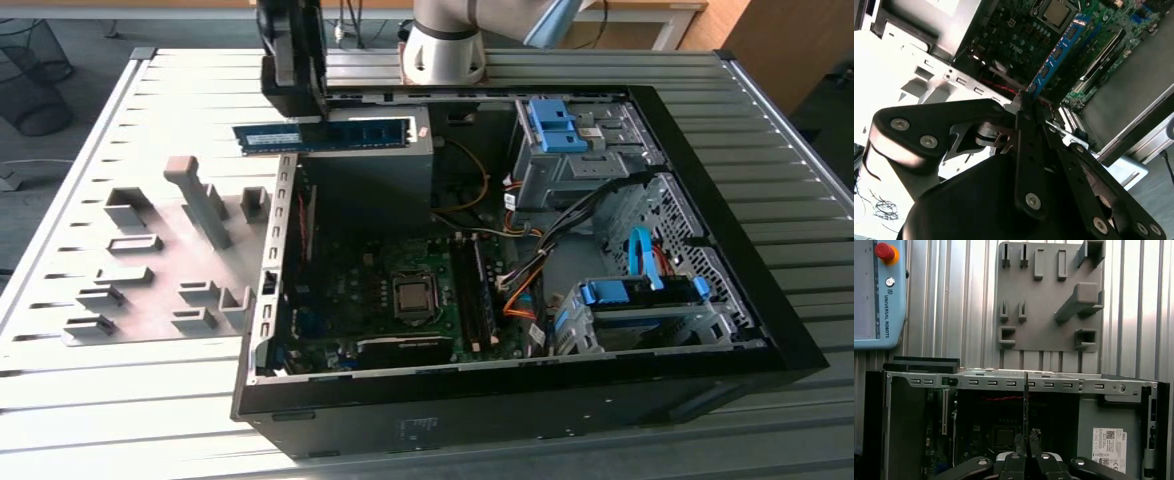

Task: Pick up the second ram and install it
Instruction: 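Pick up the second ram and move it above second insertion slot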

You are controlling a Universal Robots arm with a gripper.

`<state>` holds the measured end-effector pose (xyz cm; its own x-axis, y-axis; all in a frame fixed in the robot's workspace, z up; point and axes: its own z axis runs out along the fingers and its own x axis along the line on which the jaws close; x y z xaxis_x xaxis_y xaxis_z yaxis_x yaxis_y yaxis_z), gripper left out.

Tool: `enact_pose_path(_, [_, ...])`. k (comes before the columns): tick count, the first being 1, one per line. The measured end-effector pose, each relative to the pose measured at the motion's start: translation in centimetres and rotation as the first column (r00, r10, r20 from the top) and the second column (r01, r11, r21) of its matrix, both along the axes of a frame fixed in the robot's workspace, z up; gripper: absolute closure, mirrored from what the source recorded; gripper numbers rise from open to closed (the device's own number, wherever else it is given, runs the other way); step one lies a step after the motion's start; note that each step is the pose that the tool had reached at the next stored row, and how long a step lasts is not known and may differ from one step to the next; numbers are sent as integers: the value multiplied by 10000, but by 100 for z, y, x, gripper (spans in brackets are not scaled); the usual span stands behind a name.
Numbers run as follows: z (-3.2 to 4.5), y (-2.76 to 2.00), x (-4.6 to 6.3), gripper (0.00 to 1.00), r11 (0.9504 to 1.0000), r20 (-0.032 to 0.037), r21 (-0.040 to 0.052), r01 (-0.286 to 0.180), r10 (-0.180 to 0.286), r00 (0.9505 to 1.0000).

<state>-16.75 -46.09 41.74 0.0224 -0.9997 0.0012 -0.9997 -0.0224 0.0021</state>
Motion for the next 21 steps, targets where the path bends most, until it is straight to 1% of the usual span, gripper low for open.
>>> enact_pose_path(13, [0,0,362,86,10000,0,0,-1,1,10000])
enact_pose_path(21, [0,0,543,86,10000,0,0,-1,1,10000])
